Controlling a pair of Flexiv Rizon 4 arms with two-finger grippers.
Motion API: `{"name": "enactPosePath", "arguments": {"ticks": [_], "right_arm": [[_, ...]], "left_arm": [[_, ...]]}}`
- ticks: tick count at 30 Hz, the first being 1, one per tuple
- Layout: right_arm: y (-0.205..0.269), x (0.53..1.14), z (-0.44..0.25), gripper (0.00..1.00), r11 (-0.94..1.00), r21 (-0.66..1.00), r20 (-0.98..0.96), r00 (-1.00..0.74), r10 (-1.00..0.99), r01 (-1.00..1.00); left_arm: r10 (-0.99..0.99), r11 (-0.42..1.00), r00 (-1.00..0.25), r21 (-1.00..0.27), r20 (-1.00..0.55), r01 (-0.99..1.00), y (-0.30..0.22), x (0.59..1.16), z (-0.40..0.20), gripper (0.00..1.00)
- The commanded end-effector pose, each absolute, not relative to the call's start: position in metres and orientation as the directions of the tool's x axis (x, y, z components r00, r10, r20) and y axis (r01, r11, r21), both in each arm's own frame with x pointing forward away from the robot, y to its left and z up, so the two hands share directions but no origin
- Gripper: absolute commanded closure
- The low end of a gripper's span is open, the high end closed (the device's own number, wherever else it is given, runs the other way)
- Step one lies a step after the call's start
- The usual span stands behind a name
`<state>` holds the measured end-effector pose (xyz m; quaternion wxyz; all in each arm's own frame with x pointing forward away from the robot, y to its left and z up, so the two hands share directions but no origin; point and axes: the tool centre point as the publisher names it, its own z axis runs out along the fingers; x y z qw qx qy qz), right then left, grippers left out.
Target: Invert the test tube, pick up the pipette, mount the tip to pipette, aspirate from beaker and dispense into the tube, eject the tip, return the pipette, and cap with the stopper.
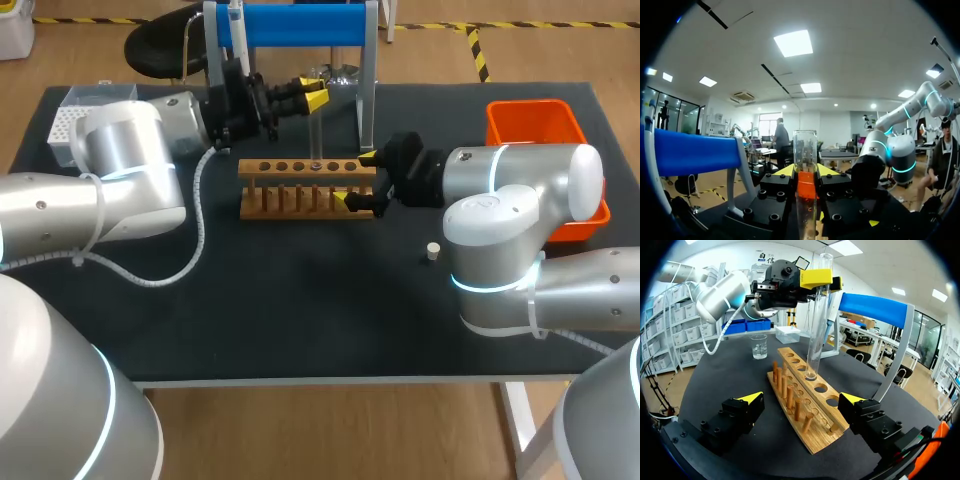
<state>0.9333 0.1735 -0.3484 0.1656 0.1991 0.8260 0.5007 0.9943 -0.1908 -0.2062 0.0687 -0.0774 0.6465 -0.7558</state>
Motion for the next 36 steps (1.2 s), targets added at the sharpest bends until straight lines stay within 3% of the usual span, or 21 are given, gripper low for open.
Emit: {"name": "enactPosePath", "arguments": {"ticks": [1, 18, 36], "right_arm": [[0.1741, 0.9333, -0.3488, 0.00, 0.420, 0.893, -0.075, -0.865, 0.496, 0.163], [0.1741, 0.9333, -0.3488, 0.00, 0.420, 0.893, -0.075, -0.865, 0.496, 0.163], [0.1741, 0.9333, -0.3488, 0.00, 0.420, 0.893, -0.075, -0.865, 0.496, 0.163]], "left_arm": [[-0.201, -0.162, -0.979, -0.987, 0.026, 0.007, -0.1912, 0.9970, -0.2099, 1.00], [-0.205, -0.147, -0.979, -0.989, 0.010, 0.020, -0.1907, 0.9979, -0.2160, 1.00], [-0.171, 0.022, -0.985, -1.000, 0.008, -0.012, -0.1909, 0.9960, -0.2146, 1.00]]}}
